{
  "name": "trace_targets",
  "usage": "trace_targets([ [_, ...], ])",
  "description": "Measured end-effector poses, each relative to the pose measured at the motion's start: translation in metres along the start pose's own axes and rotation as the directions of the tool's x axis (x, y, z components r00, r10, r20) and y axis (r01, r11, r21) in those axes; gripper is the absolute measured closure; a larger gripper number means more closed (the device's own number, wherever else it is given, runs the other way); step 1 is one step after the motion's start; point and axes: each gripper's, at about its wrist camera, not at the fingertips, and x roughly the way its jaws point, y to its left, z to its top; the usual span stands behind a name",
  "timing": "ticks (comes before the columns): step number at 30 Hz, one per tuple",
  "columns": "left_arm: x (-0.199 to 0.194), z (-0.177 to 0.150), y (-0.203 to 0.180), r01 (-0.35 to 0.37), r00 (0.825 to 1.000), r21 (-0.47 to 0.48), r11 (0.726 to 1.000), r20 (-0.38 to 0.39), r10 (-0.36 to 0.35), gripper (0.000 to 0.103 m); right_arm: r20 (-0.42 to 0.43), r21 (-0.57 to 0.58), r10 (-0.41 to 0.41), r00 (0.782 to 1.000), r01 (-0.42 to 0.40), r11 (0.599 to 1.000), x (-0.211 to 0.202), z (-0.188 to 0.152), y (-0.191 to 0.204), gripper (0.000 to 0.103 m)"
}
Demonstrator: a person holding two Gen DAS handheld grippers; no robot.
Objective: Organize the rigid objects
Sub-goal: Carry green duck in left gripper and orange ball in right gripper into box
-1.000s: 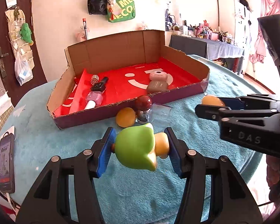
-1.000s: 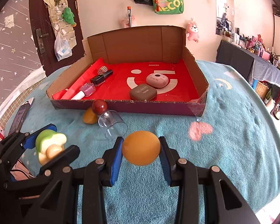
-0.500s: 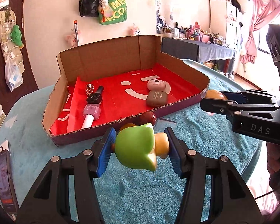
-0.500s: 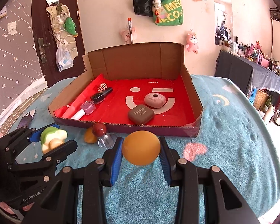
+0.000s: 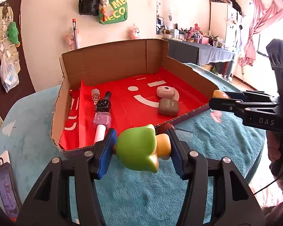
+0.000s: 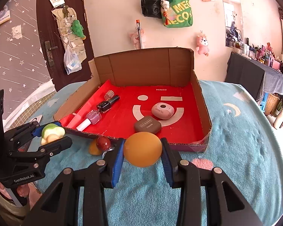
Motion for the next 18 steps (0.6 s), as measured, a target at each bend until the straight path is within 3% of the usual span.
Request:
trace_targets([
  [10, 0.019, 0.021, 0.025, 0.025, 0.999, -0.049, 0.998, -0.026, -0.027, 0.051, -0.02, -0.027, 0.041, 0.999, -0.041, 0.999, 0.019, 0.015, 0.0, 0.063],
  [18, 0.065, 0.037, 0.036, 0.085, 0.988, -0.081, 0.993, -0.12, -0.095, 0.051, -0.094, -0.004, 0.119, 0.988, -0.12, 0.993, 0.049, 0.031, -0.002, 0.063],
])
